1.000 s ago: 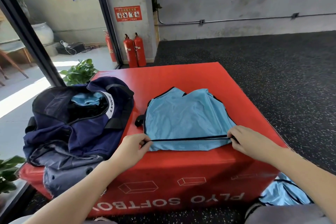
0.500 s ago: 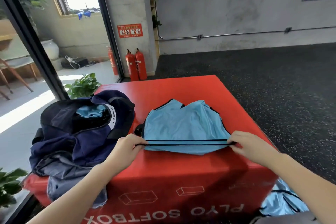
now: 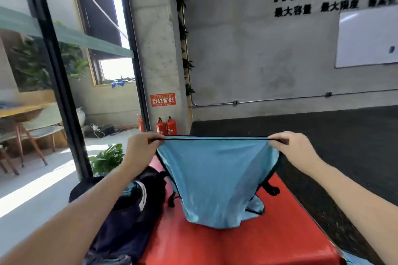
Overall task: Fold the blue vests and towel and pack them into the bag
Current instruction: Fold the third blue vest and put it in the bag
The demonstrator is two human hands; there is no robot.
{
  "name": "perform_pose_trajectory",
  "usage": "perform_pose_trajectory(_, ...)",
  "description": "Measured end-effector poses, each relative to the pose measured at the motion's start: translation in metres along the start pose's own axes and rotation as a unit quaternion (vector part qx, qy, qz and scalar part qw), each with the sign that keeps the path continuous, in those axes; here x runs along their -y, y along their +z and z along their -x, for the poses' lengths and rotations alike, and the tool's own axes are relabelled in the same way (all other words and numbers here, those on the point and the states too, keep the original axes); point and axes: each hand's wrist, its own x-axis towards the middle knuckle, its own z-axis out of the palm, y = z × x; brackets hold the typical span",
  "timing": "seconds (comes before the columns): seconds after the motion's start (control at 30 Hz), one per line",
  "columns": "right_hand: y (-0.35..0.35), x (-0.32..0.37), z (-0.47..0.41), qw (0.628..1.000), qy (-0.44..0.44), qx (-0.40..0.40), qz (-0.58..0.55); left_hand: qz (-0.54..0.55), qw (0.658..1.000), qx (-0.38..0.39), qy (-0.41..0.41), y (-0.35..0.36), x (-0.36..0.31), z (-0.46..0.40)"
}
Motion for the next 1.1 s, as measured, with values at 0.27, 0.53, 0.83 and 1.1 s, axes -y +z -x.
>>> perform_pose_trajectory(0.27,-0.117,0.14,-0.085,0.987,-0.004,-0.105,-0.118,0.033,0.99,-0.109,0.088,-0.118,-0.121,-0.09)
perform_pose_trajectory(0.53,-0.182,0.203,-0.085,0.992,-0.015,-0.062,-0.106,0.019,0.992,-0.075,0.099,-0.193,-0.165,-0.097)
perform_pose_trajectory(0.83,-0.156,0.189,-0.086,0.996,0.003,-0.036,-0.081,0.059,0.998,-0.005,0.031,-0.18,-0.118,-0.106)
perform_pose_trajectory(1.1,-0.062,0.107,-0.09,0.999,0.031,-0.016,-0.018,0.011,0.998,0.057,-0.013,-0.093,-0.03,-0.1)
